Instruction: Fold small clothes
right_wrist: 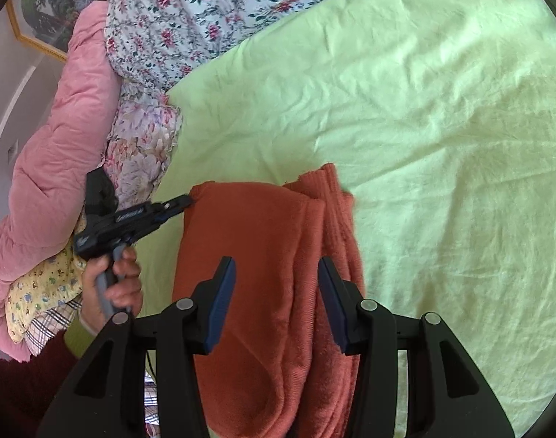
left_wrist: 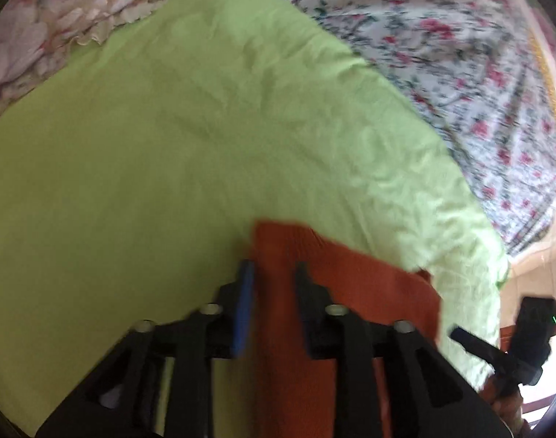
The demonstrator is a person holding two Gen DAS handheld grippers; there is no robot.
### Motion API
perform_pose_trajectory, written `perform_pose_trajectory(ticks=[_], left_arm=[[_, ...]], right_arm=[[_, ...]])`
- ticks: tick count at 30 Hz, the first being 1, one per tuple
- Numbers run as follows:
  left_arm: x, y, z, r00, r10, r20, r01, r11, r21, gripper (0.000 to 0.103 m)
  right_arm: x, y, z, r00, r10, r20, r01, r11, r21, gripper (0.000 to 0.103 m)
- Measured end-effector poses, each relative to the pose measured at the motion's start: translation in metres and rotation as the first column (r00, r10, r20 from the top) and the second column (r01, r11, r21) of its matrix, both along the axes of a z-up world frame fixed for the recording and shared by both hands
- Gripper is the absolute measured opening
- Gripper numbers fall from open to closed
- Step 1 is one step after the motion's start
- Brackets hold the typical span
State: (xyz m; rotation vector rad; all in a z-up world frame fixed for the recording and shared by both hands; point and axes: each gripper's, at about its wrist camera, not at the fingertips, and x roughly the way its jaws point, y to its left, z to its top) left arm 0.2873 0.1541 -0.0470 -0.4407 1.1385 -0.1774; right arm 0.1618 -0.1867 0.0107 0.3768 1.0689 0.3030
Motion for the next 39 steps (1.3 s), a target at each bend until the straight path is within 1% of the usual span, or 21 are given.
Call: perform_pose_trajectory(ticks=[1,3,6,7,9,10,12,14,15,16,18,19,21,23,26,29,32,34,36,38,39], left_arm=[[-0.012,-0.002,0.004,1.0,0.0,0.003,0.0,1.0,0.004,0.04],[-0.036,-0.008,0.009,1.0,-0.014,0.001,0.014,1.0,0.008,0.041],[-0.075,-0.023,0.008,0.998,-0.046,-0.035,0.047,0.999,0.012,0.045],[-0.083,-0.025,0.006,0.998,-0.051,-0.047,0.052,0.999,0.011,0.046],[-0.107,-0.034,-0.001,0.994,-0.058,-0.088,0.06,0.998,0.012,0.046],[-0.114,-0.038,-0.002,0.993,-0.064,-0.102,0.065,0.998,0.01,0.046],[-0.133,-0.047,-0.005,0.99,-0.075,-0.12,0.079,0.996,0.031,0.046],[-0.148,-0.055,-0.006,0.986,-0.097,-0.137,0.103,0.994,0.042,0.048],[-0.155,-0.058,-0.007,0.984,-0.102,-0.145,0.11,0.993,0.043,0.048],[-0.161,-0.061,-0.009,0.983,-0.109,-0.147,0.114,0.993,0.028,0.049],[-0.168,-0.065,-0.014,0.98,-0.116,-0.16,0.122,0.992,0.03,0.049],[-0.17,-0.068,-0.017,0.979,-0.118,-0.167,0.127,0.991,0.039,0.049],[-0.175,-0.071,-0.022,0.978,-0.112,-0.174,0.125,0.99,0.069,0.05],[-0.178,-0.072,-0.025,0.98,-0.101,-0.171,0.115,0.991,0.074,0.051],[-0.18,-0.07,-0.029,0.981,-0.08,-0.179,0.092,0.994,0.06,0.055],[-0.177,-0.073,-0.037,0.976,-0.06,-0.21,0.066,0.998,0.021,0.057],[-0.175,-0.069,-0.041,0.974,-0.049,-0.219,0.047,0.999,-0.013,0.058],[-0.172,-0.065,-0.041,0.974,-0.047,-0.224,0.039,0.998,-0.04,0.058],[-0.168,-0.058,-0.042,0.973,-0.051,-0.226,0.04,0.998,-0.054,0.058],[-0.166,-0.057,-0.042,0.971,-0.066,-0.231,0.053,0.997,-0.059,0.058],[-0.167,-0.057,-0.041,0.97,-0.072,-0.23,0.061,0.997,-0.056,0.058]], right_arm=[[0.0,0.003,-0.001,1.0,0.011,0.0,-0.011,1.0,0.0,0.048],[0.002,0.01,-0.004,0.999,0.032,-0.008,-0.032,0.999,-0.012,0.048],[0.008,0.019,-0.015,0.999,0.022,-0.032,-0.026,0.991,-0.134,0.048],[0.01,0.021,-0.021,0.999,0.018,-0.048,-0.026,0.988,-0.155,0.045],[0.01,0.021,-0.028,0.997,0.017,-0.074,-0.028,0.99,-0.14,0.024],[0.008,0.022,-0.029,0.996,0.021,-0.081,-0.033,0.99,-0.14,0.011],[0.005,0.025,-0.019,0.997,0.03,-0.066,-0.04,0.988,-0.149,0.01],[0.0,0.027,0.013,0.999,0.05,0.002,-0.05,0.994,-0.096,0.01],[-0.001,0.027,0.026,0.998,0.056,0.027,-0.054,0.994,-0.092,0.01],[-0.002,0.027,0.035,0.997,0.065,0.044,-0.059,0.992,-0.115,0.01],[0.005,0.021,0.029,0.997,0.074,0.02,-0.069,0.98,-0.185,0.01],[0.01,0.014,0.014,0.998,0.051,-0.02,-0.054,0.974,-0.221,0.01],[0.017,0.003,-0.013,0.997,0.024,-0.078,-0.042,0.972,-0.232,0.01],[0.018,-0.002,-0.033,0.996,0.009,-0.09,-0.03,0.97,-0.24,0.01],[0.019,-0.004,-0.044,0.997,-0.021,-0.072,0.002,0.969,-0.247,0.01],[0.017,-0.004,-0.042,0.997,-0.059,-0.057,0.042,0.966,-0.257,0.01],[0.007,0.001,-0.03,0.996,-0.084,-0.044,0.07,0.966,-0.248,0.015],[-0.008,-0.003,-0.017,0.995,-0.089,-0.042,0.078,0.973,-0.216,0.022],[-0.034,-0.002,-0.002,0.998,-0.067,-0.016,0.063,0.983,-0.175,0.027],[-0.058,0.004,0.003,0.999,-0.03,-0.02,0.026,0.986,-0.166,0.038],[-0.072,0.005,0.002,0.999,-0.019,-0.027,0.014,0.985,-0.17,0.038]])
